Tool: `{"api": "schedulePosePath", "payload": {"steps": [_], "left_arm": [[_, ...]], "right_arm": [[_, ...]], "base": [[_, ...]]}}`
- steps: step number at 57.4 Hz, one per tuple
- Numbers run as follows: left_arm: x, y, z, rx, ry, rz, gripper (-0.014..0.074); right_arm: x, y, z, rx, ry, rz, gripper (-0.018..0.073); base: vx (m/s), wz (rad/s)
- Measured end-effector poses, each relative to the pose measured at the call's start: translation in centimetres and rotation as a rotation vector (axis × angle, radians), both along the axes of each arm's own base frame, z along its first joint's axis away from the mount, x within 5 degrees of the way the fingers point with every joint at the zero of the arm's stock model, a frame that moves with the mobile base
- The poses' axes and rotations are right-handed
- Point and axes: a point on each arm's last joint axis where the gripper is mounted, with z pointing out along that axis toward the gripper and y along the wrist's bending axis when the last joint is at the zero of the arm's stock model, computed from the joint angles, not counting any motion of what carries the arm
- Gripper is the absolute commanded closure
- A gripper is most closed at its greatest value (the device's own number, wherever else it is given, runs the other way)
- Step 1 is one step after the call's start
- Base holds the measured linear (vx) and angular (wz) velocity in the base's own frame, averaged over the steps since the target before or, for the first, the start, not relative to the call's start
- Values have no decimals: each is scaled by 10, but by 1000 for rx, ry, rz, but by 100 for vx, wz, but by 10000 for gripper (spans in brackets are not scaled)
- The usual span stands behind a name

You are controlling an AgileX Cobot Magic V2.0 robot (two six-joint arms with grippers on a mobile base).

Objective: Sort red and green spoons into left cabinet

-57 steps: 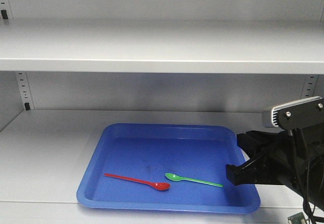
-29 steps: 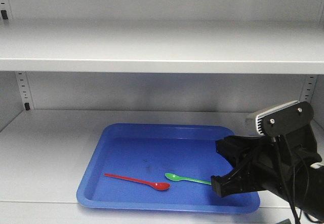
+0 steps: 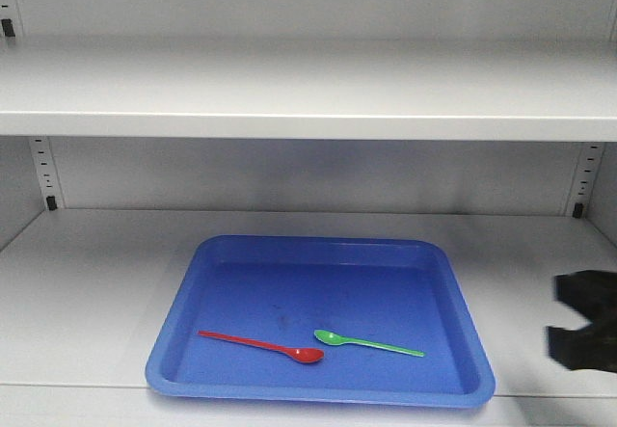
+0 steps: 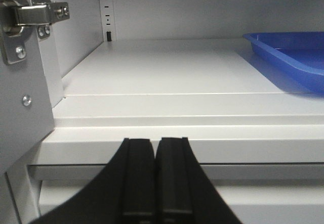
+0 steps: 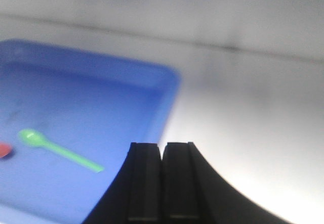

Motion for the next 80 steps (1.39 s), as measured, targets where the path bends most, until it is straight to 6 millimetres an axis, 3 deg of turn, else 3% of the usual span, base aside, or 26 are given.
{"api": "schedulePosePath", "payload": {"steps": [5, 14, 29, 41, 52, 80], "left_arm": [[0, 0, 0, 0, 0, 0, 597], [0, 0, 0, 0, 0, 0, 597], [0, 0, 0, 0, 0, 0, 597], [0, 0, 0, 0, 0, 0, 597], [0, 0, 0, 0, 0, 0, 597], [0, 0, 0, 0, 0, 0, 597]], "right_arm": [[-14, -9, -1, 9, -81, -23, 564], [-46, -25, -28, 21, -148, -83, 564], [-103, -40, -102, 70, -176, -181, 564], [-126, -40, -151, 85, -281, -170, 564], [-134, -40, -151, 111, -405, -159, 564], [-134, -40, -150, 115, -410, -158, 564]], "base": [[0, 0], [0, 0], [0, 0], [0, 0], [0, 0], [0, 0]]}}
